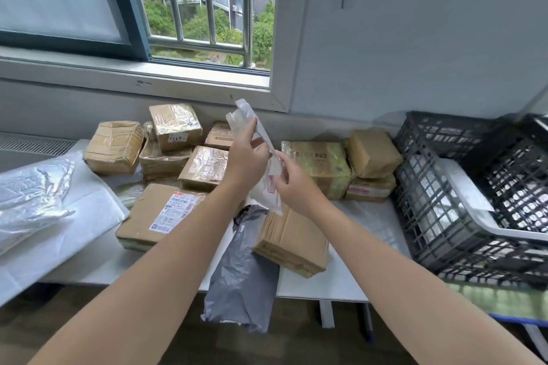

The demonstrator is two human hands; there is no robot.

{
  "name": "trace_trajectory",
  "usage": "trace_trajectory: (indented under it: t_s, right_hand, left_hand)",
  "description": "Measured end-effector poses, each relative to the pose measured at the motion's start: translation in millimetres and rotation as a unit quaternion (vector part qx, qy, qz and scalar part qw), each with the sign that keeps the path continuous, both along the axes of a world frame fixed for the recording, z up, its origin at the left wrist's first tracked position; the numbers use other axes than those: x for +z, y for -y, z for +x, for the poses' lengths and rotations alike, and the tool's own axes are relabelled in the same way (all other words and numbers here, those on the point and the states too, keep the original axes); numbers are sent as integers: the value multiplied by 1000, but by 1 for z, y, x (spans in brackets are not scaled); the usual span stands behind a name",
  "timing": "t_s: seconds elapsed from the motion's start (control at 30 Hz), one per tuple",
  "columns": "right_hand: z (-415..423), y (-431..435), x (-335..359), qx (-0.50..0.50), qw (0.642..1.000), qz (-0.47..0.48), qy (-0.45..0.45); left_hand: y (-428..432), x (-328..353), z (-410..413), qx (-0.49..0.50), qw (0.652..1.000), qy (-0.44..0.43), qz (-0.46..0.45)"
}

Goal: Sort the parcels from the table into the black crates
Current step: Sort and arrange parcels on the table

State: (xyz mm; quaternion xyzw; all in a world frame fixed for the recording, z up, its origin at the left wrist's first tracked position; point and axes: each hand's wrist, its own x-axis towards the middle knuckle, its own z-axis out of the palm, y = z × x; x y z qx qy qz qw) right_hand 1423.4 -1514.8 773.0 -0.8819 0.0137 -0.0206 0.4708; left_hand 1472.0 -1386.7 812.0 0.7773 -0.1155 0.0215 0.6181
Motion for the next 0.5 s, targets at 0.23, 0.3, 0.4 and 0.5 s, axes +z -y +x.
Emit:
trace_trajectory:
  t_s: [0.23,0.3,0.4,0.5]
  right_hand:
    - [7,44,44,-121,988,-58,78]
    - [9,59,53,-126,988,-38,85]
    - [7,76,67,-108,989,-2,99]
    - [4,89,75,-99,991,18,89]
  left_hand:
    - [-4,16,9,-23,997,62,35]
    - [-7,14,11,6,997,69,26]
    - [-11,10,13,37,996,51,64]
    - [-9,3,13,35,992,46,114]
